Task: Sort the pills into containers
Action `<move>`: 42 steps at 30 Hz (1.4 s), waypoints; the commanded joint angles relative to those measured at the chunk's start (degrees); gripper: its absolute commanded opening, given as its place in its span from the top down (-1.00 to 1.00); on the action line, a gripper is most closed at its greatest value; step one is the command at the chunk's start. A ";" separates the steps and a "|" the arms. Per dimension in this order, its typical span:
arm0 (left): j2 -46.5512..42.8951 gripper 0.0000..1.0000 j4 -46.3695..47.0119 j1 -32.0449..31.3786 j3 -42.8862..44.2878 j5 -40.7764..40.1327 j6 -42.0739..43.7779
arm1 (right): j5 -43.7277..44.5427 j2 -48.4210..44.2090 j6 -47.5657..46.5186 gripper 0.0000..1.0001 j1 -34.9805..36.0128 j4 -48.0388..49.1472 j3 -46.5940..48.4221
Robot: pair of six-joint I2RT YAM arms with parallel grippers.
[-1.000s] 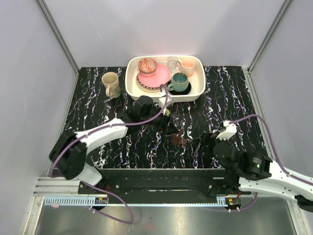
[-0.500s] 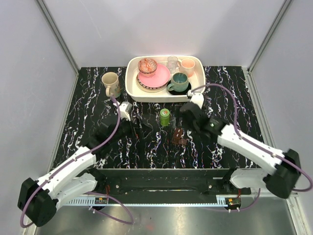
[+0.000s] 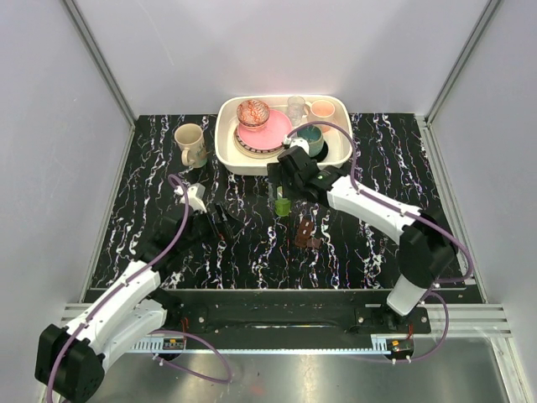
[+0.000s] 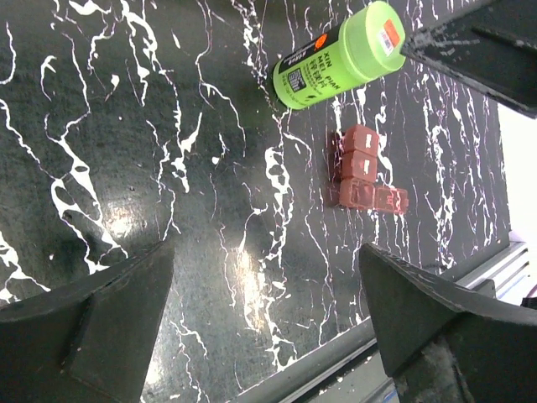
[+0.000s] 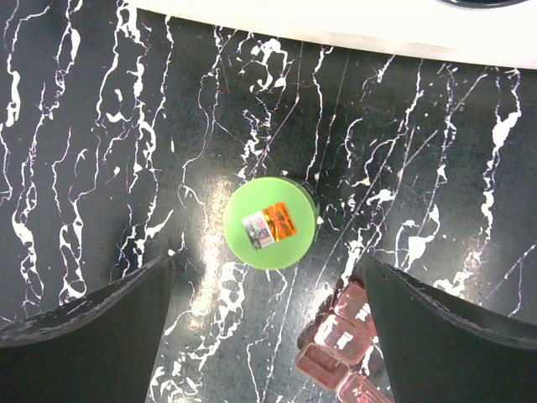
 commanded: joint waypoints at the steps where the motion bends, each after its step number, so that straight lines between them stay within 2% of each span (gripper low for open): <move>1: 0.84 -0.91 -0.74 0.31 2.06 2.69 -0.39 | -1.01 4.41 -1.61 -1.00 -0.68 1.69 4.19; 8: 0.93 -0.94 -1.18 0.31 1.88 3.93 0.31 | -1.28 9.70 -2.14 -0.99 -0.86 1.69 6.57; 10: 0.58 -0.94 -1.18 0.31 1.53 4.10 0.31 | -1.02 10.84 -2.49 -0.89 -1.03 1.69 6.92; 13: 0.31 -0.94 -1.18 0.31 1.09 4.10 0.23 | -1.80 12.16 -2.84 -0.58 -1.21 1.69 7.01; 15: 0.31 -0.94 -1.18 0.31 0.92 4.19 0.23 | -1.81 12.60 -3.02 -0.59 -1.21 1.69 6.93; 18: 0.23 -0.94 -0.84 0.32 0.57 4.72 0.31 | -1.98 13.22 -3.28 -0.28 -1.21 1.69 6.84; 19: 0.14 -0.94 -0.75 0.31 0.30 4.89 0.31 | -2.42 13.13 -3.46 -0.09 -1.21 1.60 6.75; 21: -0.47 -0.94 -0.05 0.31 -0.05 5.33 0.75 | -3.47 12.52 -4.25 0.13 -1.21 1.69 6.49; 22: -0.83 -0.94 0.22 0.31 -0.31 5.42 1.19 | -3.82 11.56 -4.60 0.35 -1.12 1.69 6.31; 25: -2.23 -0.94 0.75 0.31 -0.49 6.12 3.91 | -6.45 8.22 -5.91 0.61 -1.21 1.69 5.08; 29: -3.55 -0.94 0.83 -0.56 1.35 9.81 9.27 | -18.03 3.30 -7.93 0.81 -1.12 2.13 2.53; 30: -4.16 -0.94 2.23 -0.91 1.18 10.16 9.54 | -25.11 1.90 -8.20 0.84 -1.21 1.60 2.10; 33: -6.80 -0.94 7.25 -3.54 0.56 9.92 11.20 | -38.05 -0.65 -7.85 0.93 -1.21 1.25 1.22; 37: -6.37 -0.94 6.46 -5.92 3.29 9.46 15.16 | -46.79 -3.74 -6.62 0.97 -1.12 1.16 0.16; 42: -4.52 -0.92 9.89 -8.29 4.87 13.85 17.10 | -55.66 -5.50 -5.66 0.98 -1.12 1.07 0.25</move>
